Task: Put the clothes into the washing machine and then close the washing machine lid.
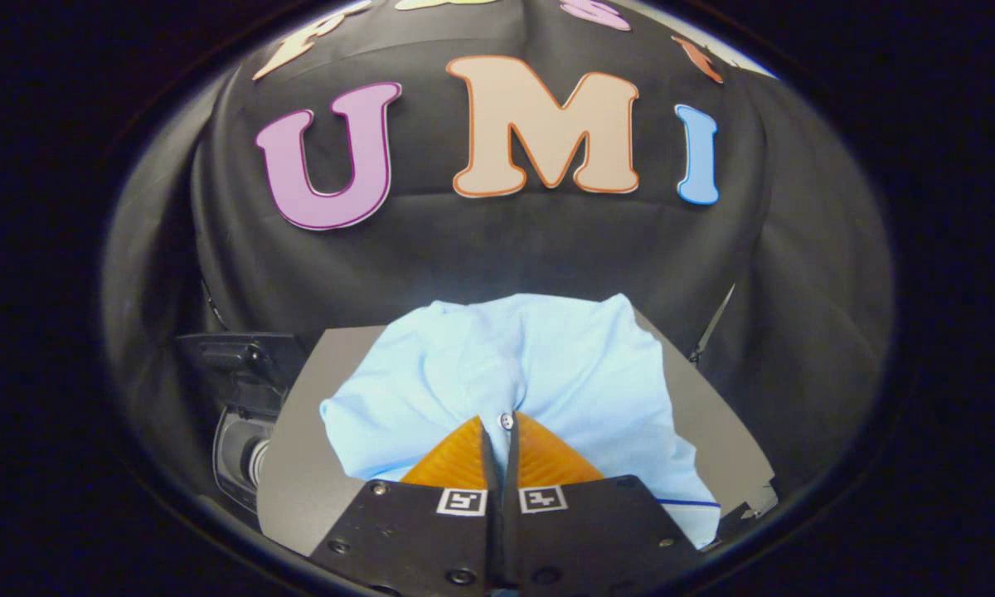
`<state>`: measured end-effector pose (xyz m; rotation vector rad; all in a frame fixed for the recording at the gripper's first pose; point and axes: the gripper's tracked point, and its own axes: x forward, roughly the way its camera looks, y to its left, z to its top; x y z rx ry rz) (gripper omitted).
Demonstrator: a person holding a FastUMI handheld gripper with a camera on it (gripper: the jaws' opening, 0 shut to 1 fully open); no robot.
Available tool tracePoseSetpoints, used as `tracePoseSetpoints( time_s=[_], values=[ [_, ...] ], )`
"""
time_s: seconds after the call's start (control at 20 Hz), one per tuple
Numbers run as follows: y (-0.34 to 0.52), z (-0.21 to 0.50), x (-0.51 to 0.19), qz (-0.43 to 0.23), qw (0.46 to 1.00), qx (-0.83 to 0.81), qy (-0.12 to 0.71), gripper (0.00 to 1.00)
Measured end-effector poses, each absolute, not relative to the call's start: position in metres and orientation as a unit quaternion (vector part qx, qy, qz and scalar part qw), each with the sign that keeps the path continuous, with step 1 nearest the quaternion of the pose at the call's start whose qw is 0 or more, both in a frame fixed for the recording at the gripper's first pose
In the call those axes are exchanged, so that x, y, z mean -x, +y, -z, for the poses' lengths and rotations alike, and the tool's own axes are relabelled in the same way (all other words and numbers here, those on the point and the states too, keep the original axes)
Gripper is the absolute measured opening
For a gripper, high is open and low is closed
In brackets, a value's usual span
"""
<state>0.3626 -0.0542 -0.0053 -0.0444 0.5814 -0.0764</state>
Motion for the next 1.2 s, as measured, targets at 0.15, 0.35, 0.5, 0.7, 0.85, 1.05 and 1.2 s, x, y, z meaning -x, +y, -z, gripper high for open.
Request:
tracePoseSetpoints(
  time_s=[0.15,0.35,0.5,0.7,0.85,1.05,1.2],
  values=[
    [-0.042,-0.029,-0.350,0.033,0.965,0.014,0.259,0.00],
    [-0.009,-0.069,-0.332,0.010,0.973,-0.019,0.228,0.00],
    [0.020,-0.091,-0.322,-0.011,0.977,-0.037,0.208,0.00],
    [0.069,-0.112,-0.317,-0.045,0.979,-0.067,0.187,0.00],
    [0.103,-0.118,-0.316,-0.059,0.979,-0.092,0.175,0.00],
    [0.146,-0.118,-0.319,-0.082,0.981,-0.089,0.153,0.00],
    [0.175,-0.117,-0.321,-0.095,0.982,-0.080,0.140,0.00]
  ],
)
